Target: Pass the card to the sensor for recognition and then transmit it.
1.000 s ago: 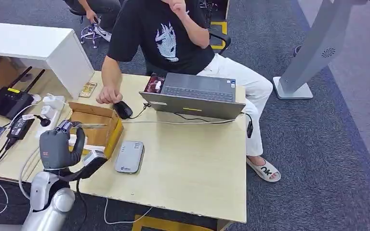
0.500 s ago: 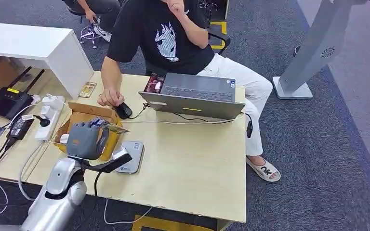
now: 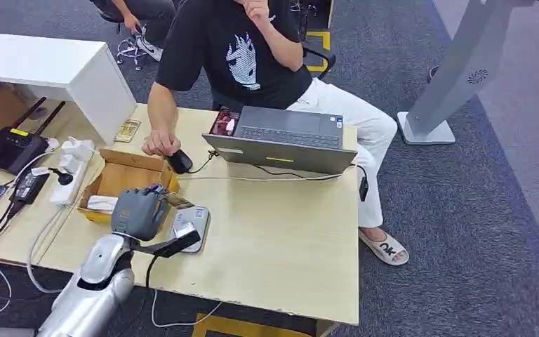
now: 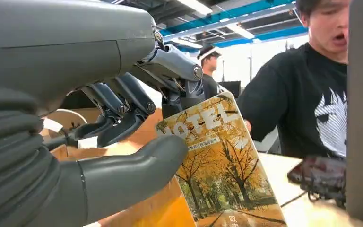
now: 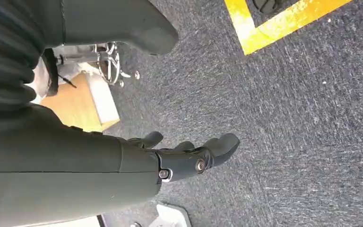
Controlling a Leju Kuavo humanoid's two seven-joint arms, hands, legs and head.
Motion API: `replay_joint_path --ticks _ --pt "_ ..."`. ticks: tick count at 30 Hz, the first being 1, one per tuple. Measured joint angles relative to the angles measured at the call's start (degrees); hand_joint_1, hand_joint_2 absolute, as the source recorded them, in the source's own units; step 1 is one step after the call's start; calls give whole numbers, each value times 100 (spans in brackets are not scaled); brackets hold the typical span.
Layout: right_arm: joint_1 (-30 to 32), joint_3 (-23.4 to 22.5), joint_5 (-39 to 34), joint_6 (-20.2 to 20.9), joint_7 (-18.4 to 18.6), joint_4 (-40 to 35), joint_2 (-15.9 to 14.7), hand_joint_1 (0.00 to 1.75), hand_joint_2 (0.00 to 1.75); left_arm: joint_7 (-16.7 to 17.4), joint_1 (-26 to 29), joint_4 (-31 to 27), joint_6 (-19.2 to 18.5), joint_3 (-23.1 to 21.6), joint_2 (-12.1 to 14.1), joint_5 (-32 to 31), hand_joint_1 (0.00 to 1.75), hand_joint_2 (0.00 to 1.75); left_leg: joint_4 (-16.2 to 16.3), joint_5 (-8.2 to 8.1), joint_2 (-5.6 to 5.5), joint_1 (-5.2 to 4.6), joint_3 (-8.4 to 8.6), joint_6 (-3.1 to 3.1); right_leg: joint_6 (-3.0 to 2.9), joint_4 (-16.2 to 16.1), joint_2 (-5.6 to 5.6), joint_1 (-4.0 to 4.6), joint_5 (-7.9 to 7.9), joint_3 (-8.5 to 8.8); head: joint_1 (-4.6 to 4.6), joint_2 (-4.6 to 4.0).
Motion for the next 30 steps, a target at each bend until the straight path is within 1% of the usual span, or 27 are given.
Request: replay_joint_path --ticks 7,14,27,30 --pt "-5 -31 221 33 0 -2 0 0 175 -164 -50 427 278 -142 -98 -15 175 175 0 0 -1 0 -1 0 0 0 0 0 0 0 0 2" --pt "-9 -46 297 76 9 -2 0 0 175 -212 -106 707 306 -260 -188 -48 175 175 0 0 -2 0 0 0 0 0 -1 0 0 1 -2 2" --pt "-8 -72 339 83 52 0 0 0 175 -212 -186 905 337 -335 -227 -46 175 175 0 1 -3 -1 1 1 0 1 -4 0 0 6 0 0" --pt "-9 -81 396 94 61 0 0 0 175 -210 -183 969 448 -343 -232 -50 175 175 0 1 -4 -1 1 1 0 1 -6 0 0 7 0 2"
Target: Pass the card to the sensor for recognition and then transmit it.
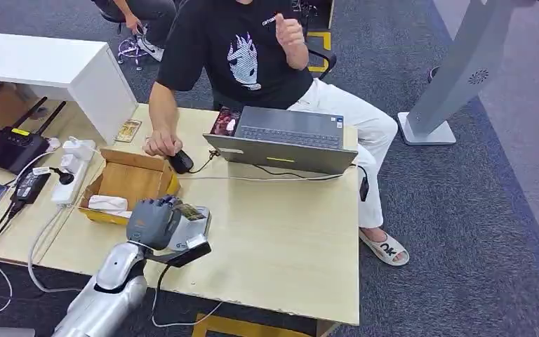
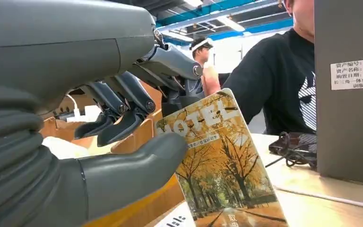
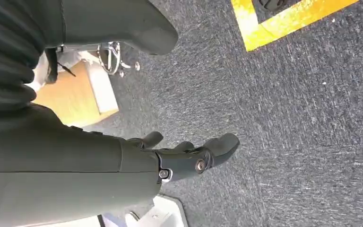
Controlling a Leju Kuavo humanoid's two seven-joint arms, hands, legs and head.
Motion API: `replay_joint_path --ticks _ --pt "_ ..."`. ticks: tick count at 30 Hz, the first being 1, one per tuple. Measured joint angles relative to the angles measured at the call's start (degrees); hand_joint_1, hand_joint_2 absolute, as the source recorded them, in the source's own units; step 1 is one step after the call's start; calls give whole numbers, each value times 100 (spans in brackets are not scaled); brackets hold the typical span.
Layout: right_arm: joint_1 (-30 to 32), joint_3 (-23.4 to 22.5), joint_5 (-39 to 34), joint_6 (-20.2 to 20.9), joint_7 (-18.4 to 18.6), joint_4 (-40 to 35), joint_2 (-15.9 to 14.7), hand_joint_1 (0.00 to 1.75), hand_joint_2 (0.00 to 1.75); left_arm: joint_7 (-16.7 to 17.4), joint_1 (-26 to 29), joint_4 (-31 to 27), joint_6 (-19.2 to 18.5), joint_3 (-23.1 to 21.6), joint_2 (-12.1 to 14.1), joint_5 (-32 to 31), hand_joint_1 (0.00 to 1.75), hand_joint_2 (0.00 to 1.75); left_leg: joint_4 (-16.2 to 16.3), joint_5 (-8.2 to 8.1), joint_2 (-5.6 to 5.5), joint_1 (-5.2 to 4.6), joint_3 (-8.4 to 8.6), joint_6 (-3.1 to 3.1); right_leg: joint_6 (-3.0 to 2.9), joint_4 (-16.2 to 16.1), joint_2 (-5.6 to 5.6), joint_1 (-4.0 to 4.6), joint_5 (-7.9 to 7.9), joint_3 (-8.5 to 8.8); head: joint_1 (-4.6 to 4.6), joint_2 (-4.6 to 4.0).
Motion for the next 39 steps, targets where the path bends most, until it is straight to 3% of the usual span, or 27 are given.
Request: replay_joint_path --ticks 10,14,20,25,38,39 --pt "5 -74 98 -4 -15 -2 0 0 175 37 49 0 382 0 74 149 175 175 0 1 0 1 0 0 0 2 1 0 1 -1 0 0" --pt "36 -169 230 -17 -31 -2 0 0 175 -11 189 -689 573 162 302 475 175 175 0 1 -1 4 -4 0 -1 3 0 1 1 -6 0 0" --pt "50 -319 446 -9 -63 -2 0 0 175 -177 252 -1939 580 803 645 741 175 175 0 1 0 6 -6 -1 -2 4 1 4 0 -7 0 -2" --pt "61 -385 542 0 -127 -7 0 0 175 -210 270 -2520 569 1246 870 874 175 175 0 1 0 5 -5 -1 -2 5 2 5 0 -7 0 -2" --pt "56 -492 746 85 -146 -7 0 0 175 -312 21 -2728 523 1866 1128 1108 175 175 0 1 -1 5 -5 -1 -2 4 1 5 1 -7 -2 -2" --pt "56 -499 748 87 -144 -7 0 0 175 -315 4 -2725 527 1871 1128 1113 54 175 0 1 -1 5 -5 -1 -2 4 1 5 1 -7 0 0"
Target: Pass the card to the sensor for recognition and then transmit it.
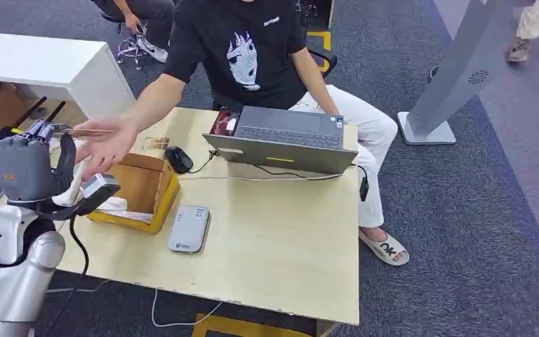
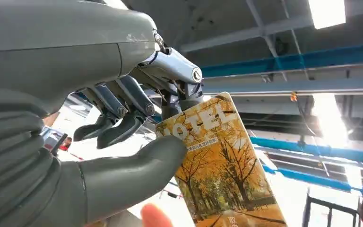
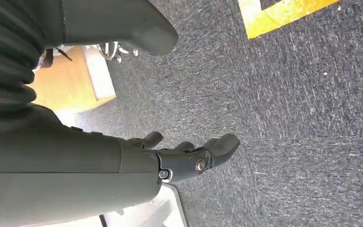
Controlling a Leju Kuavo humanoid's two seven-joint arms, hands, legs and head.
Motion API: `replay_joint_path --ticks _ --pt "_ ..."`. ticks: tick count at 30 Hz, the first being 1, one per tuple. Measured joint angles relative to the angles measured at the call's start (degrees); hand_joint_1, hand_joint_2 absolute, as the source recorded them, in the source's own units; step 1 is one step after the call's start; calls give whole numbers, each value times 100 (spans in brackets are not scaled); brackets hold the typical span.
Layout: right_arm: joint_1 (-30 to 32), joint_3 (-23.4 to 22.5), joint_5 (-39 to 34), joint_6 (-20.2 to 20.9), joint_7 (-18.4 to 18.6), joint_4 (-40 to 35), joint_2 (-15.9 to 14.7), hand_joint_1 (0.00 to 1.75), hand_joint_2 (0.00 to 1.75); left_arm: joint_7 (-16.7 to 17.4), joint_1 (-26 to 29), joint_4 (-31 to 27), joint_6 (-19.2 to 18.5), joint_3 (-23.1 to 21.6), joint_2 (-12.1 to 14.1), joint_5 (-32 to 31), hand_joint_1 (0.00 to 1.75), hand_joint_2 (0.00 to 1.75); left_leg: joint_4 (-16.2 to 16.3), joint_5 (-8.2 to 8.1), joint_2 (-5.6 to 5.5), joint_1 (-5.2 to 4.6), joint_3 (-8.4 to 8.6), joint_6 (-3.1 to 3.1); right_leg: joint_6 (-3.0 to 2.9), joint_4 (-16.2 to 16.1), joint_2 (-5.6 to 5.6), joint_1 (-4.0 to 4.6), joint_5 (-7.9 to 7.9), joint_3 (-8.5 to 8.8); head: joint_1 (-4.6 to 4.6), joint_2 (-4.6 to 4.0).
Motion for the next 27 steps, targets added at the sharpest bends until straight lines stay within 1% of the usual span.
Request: replay_joint_path --ticks 1,3,7,10,19,27 --pt "-2 -13 2 9 11 0 0 0 175 -9 -5 -2 11 7 0 7 0 175 0 0 1 0 0 0 0 0 0 0 0 0 0 -2" --pt "-2 -24 20 13 13 0 0 0 175 -20 -5 -2 39 33 -4 11 0 175 0 0 1 0 0 0 0 0 1 0 0 -1 0 -2" --pt "-11 -79 37 17 15 0 2 0 175 -170 10 -26 290 68 -66 26 0 175 0 0 0 -1 0 0 0 -1 1 -1 0 -1 0 0" --pt "-21 -114 52 22 11 0 4 0 175 -201 38 -68 393 76 -131 33 0 175 0 0 1 -1 0 0 0 -1 1 -1 0 -1 0 0" --pt "-24 -186 70 74 13 -2 13 0 175 -269 102 -98 474 83 -278 109 0 175 0 0 0 -1 0 0 0 -1 0 -1 0 0 0 -2" --pt "-29 -247 83 92 15 -2 13 0 175 -426 150 -101 476 111 -376 229 0 175 0 0 0 -1 -1 0 0 0 0 -1 0 1 0 0"
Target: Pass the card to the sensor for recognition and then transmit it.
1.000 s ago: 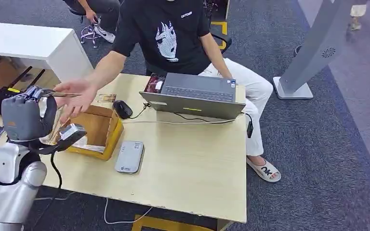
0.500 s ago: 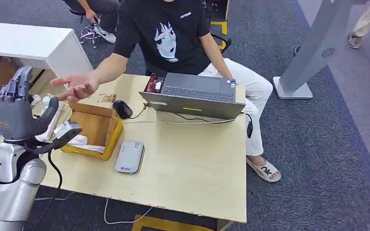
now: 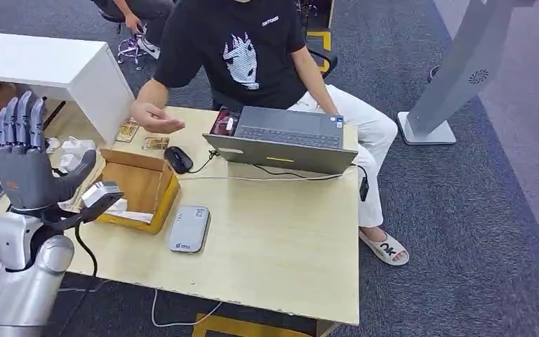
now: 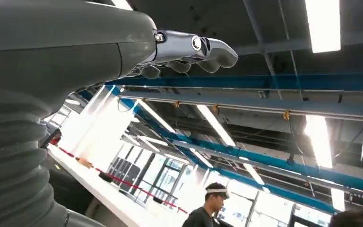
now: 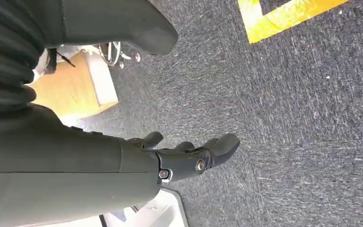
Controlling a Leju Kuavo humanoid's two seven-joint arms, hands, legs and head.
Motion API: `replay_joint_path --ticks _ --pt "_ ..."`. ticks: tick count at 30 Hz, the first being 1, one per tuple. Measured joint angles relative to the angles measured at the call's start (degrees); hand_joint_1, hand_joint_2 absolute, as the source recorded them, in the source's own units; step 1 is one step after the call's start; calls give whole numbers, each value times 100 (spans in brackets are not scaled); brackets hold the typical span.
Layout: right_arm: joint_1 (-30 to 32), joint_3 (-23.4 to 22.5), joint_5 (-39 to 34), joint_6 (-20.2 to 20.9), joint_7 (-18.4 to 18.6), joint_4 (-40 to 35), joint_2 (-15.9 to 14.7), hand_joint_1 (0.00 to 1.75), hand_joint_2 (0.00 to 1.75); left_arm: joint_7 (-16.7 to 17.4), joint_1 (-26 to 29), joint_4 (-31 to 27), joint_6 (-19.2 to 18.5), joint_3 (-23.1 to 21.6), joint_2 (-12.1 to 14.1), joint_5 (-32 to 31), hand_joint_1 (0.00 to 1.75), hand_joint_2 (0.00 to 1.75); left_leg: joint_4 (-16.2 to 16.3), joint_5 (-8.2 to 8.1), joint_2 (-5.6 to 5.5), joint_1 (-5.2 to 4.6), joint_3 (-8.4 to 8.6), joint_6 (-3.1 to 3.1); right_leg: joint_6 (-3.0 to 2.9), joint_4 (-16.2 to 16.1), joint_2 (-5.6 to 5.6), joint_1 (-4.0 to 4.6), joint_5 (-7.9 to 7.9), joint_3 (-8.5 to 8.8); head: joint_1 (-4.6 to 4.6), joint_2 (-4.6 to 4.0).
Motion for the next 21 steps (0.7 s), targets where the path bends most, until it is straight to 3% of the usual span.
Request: replay_joint_path --ticks 6,13,21 --pt "5 -109 -35 -17 -7 -7 4 0 175 -223 472 -393 4 127 -85 75 0 175 0 -1 4 0 -1 0 1 -2 3 0 -1 -5 0 0" --pt "2 -166 -39 -39 0 -7 7 0 175 -245 725 -642 4 168 -129 85 0 175 0 0 0 0 -3 0 1 -1 -2 0 -1 0 0 0" --pt "42 -372 -138 -142 24 -39 103 0 175 9 2029 -1596 -440 168 -155 -114 0 175 -1 -10 15 0 -2 -7 1 -2 22 0 -4 -6 0 0"
